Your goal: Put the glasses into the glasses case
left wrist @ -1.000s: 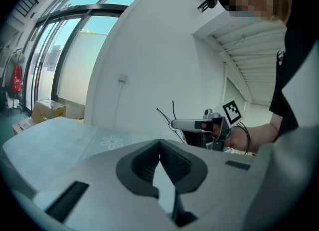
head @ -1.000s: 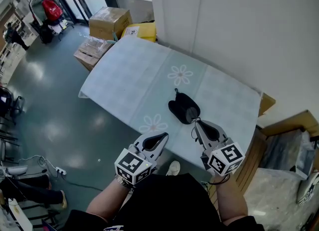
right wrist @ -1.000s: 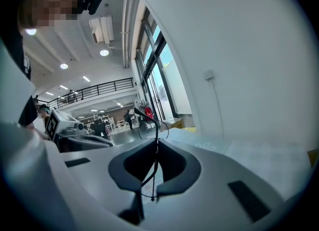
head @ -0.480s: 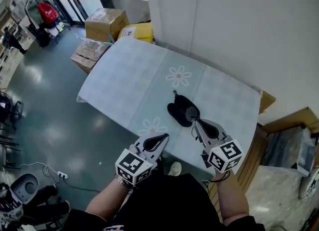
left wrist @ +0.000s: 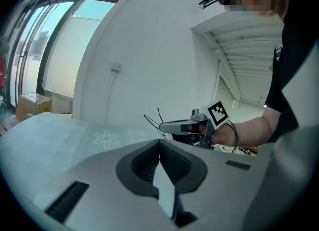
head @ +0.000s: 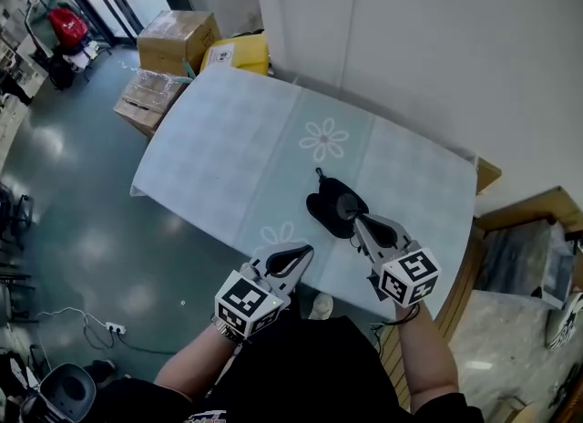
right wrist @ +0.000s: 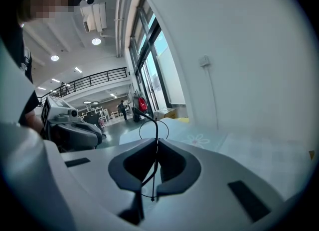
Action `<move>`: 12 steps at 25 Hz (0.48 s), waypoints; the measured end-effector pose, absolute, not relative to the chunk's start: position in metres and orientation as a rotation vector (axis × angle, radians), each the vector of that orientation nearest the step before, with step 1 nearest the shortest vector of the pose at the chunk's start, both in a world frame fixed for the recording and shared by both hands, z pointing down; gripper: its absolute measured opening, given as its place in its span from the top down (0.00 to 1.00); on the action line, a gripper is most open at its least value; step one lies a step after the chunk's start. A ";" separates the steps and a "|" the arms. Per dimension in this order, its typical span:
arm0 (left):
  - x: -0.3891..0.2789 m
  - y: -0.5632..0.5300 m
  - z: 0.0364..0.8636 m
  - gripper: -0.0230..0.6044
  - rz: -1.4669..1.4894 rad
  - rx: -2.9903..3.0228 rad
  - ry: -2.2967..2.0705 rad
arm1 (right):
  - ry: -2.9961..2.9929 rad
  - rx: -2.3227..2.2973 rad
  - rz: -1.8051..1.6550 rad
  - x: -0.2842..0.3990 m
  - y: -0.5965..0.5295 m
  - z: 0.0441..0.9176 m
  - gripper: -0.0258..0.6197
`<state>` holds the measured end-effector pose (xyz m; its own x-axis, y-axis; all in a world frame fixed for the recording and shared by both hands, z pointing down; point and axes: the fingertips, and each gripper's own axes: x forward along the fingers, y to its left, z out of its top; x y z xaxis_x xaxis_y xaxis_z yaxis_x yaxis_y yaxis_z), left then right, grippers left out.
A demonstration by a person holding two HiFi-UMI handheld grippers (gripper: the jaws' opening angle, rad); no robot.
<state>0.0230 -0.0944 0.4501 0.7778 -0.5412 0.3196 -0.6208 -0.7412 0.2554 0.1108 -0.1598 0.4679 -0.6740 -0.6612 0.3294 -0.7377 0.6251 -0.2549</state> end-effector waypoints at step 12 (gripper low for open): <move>0.011 -0.116 0.474 0.92 0.413 2.668 -0.797 | -2.513 1.041 0.609 0.088 -0.197 0.530 0.91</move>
